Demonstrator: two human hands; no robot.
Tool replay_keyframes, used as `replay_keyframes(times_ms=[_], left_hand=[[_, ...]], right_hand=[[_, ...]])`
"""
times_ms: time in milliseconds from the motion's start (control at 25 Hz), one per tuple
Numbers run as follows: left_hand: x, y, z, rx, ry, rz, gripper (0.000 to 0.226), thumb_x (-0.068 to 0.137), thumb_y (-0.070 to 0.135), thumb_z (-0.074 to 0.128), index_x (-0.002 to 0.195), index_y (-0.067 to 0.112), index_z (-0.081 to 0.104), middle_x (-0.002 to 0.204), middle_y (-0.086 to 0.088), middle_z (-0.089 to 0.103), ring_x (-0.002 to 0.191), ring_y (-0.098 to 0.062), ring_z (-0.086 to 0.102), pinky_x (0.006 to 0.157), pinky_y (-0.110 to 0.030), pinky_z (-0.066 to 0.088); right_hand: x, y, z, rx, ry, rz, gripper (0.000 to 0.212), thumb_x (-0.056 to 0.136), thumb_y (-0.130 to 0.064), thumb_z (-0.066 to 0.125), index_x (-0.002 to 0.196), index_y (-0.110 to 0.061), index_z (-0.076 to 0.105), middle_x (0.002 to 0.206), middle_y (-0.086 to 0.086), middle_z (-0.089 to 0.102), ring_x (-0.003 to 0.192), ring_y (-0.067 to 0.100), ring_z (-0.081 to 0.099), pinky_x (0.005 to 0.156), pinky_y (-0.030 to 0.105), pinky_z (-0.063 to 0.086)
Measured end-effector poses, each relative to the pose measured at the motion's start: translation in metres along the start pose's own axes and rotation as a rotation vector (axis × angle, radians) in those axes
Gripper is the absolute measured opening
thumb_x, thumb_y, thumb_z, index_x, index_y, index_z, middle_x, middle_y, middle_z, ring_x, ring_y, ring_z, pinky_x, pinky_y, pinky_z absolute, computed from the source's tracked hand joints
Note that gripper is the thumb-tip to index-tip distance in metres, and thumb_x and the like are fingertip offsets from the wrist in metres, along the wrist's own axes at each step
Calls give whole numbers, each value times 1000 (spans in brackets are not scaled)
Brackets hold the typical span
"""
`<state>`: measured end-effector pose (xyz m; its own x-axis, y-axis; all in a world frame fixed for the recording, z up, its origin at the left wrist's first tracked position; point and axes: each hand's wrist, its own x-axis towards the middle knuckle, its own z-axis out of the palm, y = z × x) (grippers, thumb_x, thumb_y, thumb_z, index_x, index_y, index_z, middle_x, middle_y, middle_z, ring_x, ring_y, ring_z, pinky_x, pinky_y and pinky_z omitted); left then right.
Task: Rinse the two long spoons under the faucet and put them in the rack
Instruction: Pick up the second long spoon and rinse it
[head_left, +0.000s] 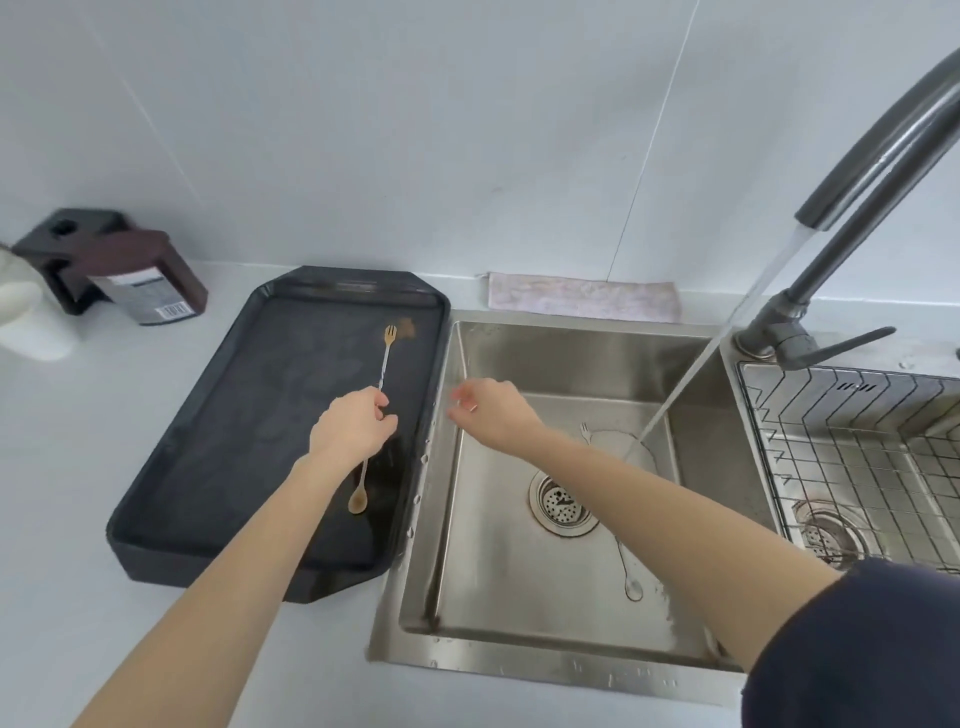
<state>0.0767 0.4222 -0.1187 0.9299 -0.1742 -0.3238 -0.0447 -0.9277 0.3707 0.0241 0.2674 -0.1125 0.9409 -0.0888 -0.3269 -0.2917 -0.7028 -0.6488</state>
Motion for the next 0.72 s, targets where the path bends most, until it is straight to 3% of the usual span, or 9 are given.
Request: replay_keyframes(times_ms=[280,480,720], left_hand=[[12,-21,17,-16,44,-99,36,88,27,55,117,7,49,117,-13,57,104,-29,57,81,-36,45],[23,-26,27,110,60,-99,29,89,25,54,109,5,51,112,-15,60,100,-34,59,80,-41,49],[32,-24,29,92,59,-149,24,87,17,52,105,6,62,108,-17,66,98,-36,61,71,-35,46]], right_hand=[[35,-24,36,51,-56,18,32,92,-21,49,119,-9,61,123,9,64,114,26,58,97,33,46],[52,-31,59,57,-123,39,30,92,-12,47,118,-6,60,115,17,66,104,33,63,94,38,52],[59,-39,69,72,-159,91,31,89,-5,43,113,-1,62,108,22,68,91,32,62,91,44,54]])
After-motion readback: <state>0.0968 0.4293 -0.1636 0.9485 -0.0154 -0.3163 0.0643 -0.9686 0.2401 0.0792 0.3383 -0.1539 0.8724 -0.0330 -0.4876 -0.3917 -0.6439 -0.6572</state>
